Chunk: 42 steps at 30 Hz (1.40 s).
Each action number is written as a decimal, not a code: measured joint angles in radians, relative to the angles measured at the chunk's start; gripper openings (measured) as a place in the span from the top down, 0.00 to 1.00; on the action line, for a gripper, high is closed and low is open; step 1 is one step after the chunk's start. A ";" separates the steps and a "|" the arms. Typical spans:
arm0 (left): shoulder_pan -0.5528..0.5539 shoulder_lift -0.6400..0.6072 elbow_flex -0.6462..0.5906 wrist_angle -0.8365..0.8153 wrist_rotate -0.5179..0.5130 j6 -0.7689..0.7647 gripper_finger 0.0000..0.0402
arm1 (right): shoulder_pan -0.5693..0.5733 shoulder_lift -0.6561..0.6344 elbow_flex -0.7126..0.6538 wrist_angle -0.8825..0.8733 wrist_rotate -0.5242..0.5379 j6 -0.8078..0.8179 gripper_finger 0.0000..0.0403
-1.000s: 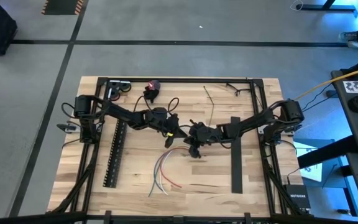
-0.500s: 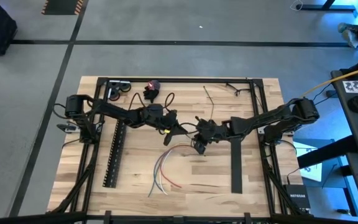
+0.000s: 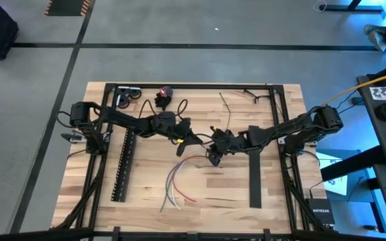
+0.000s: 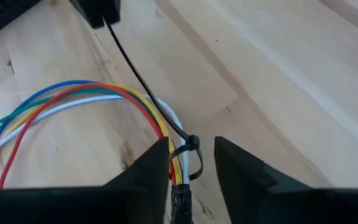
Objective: Ziptie cables
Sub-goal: Wrap the cable wires with the black zip tie
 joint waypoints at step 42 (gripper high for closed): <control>0.051 -0.157 0.025 -0.188 -0.026 0.087 1.00 | 0.090 0.194 0.002 0.161 0.087 -0.026 0.95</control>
